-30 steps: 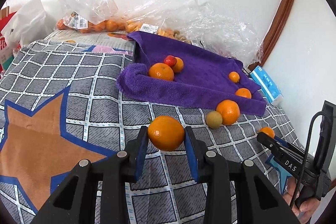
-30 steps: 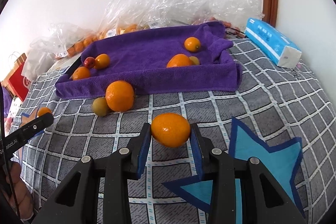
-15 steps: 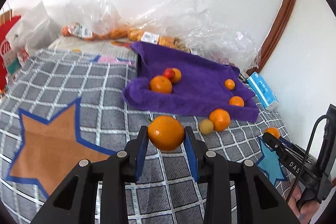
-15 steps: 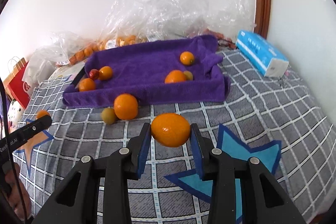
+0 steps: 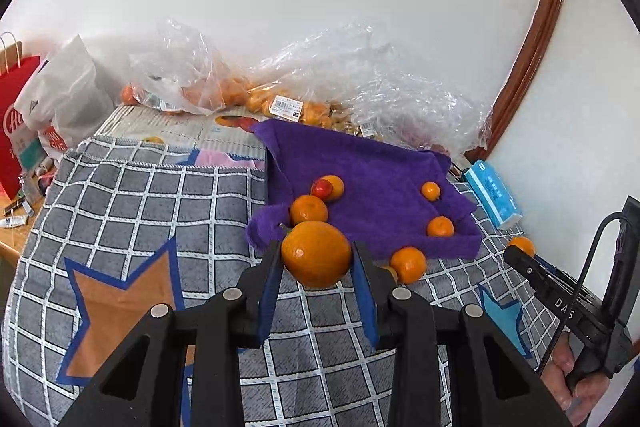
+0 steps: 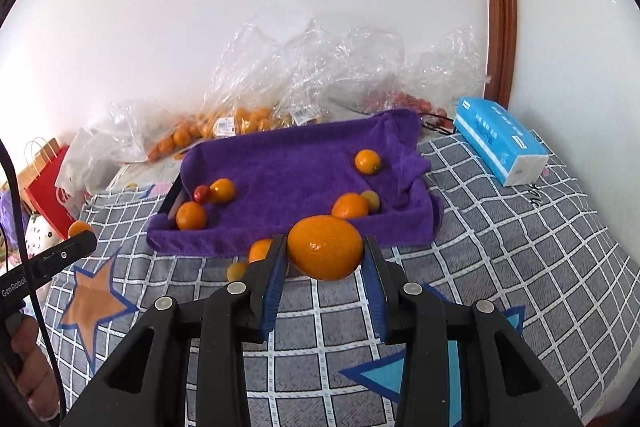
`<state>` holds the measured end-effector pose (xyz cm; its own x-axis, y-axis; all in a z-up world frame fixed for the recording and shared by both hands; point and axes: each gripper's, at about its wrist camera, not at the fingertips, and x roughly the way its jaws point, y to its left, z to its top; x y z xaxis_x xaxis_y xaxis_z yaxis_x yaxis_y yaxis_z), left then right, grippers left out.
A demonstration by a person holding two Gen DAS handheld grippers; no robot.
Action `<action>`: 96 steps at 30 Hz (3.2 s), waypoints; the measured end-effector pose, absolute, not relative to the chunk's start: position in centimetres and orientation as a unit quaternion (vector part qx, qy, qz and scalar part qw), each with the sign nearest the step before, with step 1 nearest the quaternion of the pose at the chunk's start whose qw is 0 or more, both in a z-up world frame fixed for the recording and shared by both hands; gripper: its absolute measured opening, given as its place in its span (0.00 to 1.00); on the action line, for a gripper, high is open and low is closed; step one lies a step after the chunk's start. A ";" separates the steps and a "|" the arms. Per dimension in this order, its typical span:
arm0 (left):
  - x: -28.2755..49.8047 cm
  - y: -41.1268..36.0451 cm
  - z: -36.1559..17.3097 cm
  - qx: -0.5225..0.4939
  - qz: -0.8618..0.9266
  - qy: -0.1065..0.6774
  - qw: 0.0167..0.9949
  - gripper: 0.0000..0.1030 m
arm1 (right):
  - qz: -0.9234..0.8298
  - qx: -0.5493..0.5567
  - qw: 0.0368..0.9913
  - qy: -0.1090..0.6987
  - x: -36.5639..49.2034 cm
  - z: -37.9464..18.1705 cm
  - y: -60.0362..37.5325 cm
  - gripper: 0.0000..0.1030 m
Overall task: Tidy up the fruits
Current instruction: 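Lift and carry the orange toward the towel with the right tool while the left tool carries its orange, then lower and open the right tool onto the towel while the left tool releases its orange there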
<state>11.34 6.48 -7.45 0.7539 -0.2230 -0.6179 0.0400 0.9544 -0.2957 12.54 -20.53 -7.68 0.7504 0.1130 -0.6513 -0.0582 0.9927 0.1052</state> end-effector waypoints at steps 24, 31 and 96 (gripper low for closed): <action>14.5 6.3 -5.4 -0.123 -0.069 0.338 0.930 0.31 | 0.038 0.037 0.938 0.343 15.9 -6.4 -20.1 0.36; 16.2 6.3 -5.8 -0.123 -0.070 0.343 0.929 0.31 | 0.036 0.038 0.936 0.347 17.7 -6.9 -20.0 0.36; 25.9 -0.9 -14.2 -0.087 -0.136 0.444 0.882 0.37 | 0.024 0.009 0.925 0.378 25.1 -12.5 -23.2 0.48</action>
<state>25.86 -0.92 -14.21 0.5695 -0.3166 -0.7585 0.1623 0.9480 -0.2739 25.08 -23.16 -12.48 0.7130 0.0503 -0.6994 -0.0369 0.9987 0.0342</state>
